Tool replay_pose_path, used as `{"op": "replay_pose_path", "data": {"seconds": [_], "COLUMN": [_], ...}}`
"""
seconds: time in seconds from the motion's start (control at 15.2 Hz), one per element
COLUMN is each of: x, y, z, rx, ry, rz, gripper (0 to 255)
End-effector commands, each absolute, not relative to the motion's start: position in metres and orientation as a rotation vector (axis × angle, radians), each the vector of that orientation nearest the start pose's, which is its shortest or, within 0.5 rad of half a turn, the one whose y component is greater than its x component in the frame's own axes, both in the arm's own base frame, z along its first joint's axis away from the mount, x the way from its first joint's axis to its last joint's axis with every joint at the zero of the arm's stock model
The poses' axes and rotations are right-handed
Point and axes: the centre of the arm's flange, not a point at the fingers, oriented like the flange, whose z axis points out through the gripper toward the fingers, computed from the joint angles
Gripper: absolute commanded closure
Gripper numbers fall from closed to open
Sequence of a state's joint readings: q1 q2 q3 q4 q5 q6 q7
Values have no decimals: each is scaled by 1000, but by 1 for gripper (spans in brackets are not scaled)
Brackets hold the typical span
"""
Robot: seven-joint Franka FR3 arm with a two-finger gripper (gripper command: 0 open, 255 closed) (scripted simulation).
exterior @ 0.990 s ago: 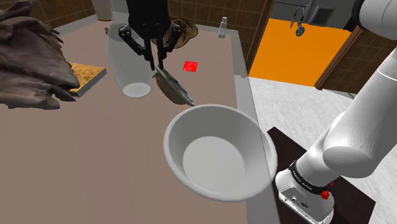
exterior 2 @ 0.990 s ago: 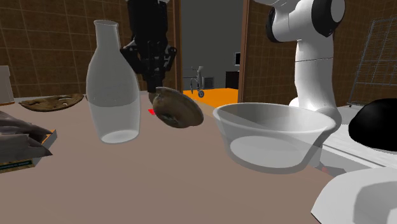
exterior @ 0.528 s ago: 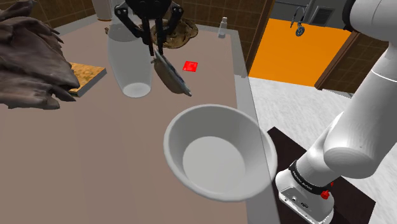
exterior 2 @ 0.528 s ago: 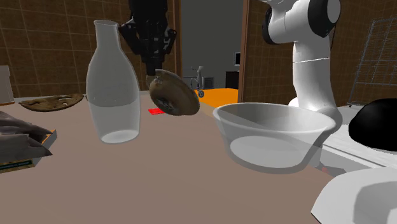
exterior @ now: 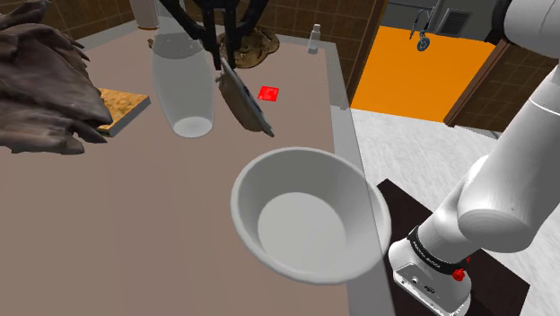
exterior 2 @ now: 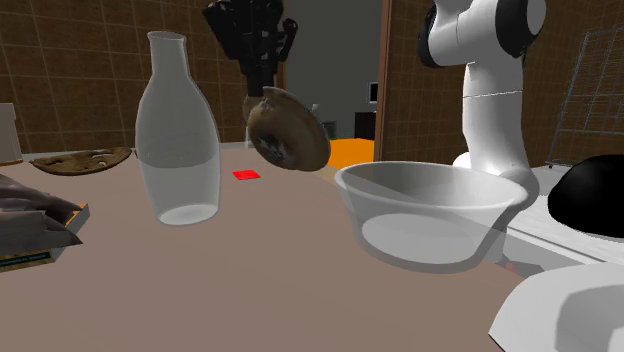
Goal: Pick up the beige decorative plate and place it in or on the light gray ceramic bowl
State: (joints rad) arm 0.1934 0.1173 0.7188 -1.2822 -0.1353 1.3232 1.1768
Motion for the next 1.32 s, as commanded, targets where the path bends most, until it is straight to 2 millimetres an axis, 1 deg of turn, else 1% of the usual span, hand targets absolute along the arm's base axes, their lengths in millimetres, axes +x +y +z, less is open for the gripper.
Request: {"op": "replay_pose_path", "data": {"seconds": [0.0, 0.86, 1.25], "x": [347, 182, 182], "y": [416, 456, 456], "z": [689, 704, 673], "rx": [-3176, -3176, -3176], "ry": [474, 474, 474], "rz": [-36, -36, -36], "gripper": [255, 255, 255]}}
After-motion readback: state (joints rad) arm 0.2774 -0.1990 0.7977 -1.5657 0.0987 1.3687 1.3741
